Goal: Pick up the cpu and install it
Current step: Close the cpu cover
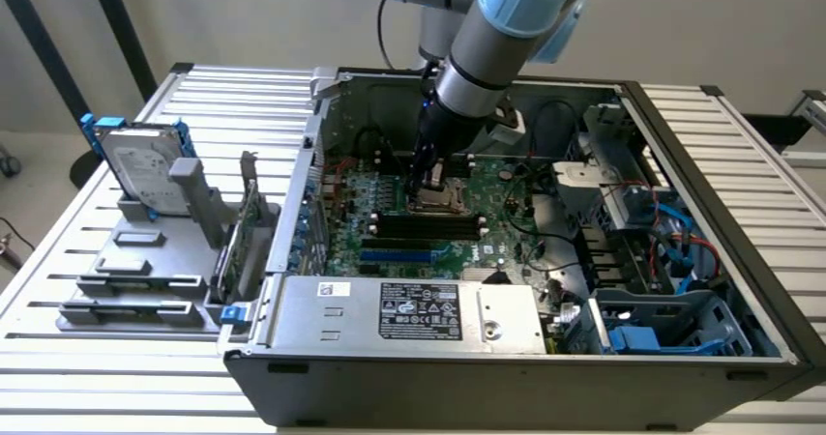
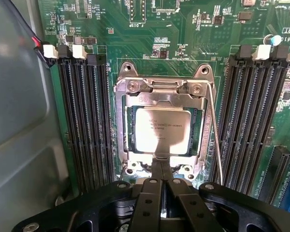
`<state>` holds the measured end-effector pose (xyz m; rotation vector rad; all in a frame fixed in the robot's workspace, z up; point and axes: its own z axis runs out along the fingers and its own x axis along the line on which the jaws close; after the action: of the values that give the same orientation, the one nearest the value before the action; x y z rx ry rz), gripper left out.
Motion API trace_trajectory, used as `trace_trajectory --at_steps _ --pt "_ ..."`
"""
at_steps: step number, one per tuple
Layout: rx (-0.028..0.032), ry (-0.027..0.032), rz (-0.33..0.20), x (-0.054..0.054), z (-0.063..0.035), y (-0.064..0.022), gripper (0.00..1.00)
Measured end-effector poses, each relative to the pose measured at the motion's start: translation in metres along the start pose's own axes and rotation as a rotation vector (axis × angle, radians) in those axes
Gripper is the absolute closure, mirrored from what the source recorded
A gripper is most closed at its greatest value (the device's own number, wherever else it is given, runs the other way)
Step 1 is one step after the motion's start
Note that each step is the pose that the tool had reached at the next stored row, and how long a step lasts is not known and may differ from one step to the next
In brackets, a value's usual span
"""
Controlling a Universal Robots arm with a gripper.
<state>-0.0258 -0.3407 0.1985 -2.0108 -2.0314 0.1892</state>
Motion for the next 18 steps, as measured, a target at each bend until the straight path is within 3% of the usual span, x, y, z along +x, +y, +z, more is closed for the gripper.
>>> trace_trajectory --at_steps 4,6,11,18 --pt "-0.0005 0.0013 0.003 0.000 0.0006 -0.0001 0.89" --pt "-0.0010 0.0055 0.004 0.000 -0.0012 -0.0011 0.89" --pt "-0.0007 0.0096 0.004 0.002 -0.0201 -0.0100 0.89" --pt "-0.0010 0.0281 0.002 0.001 -0.0277 -0.0281 0.89"
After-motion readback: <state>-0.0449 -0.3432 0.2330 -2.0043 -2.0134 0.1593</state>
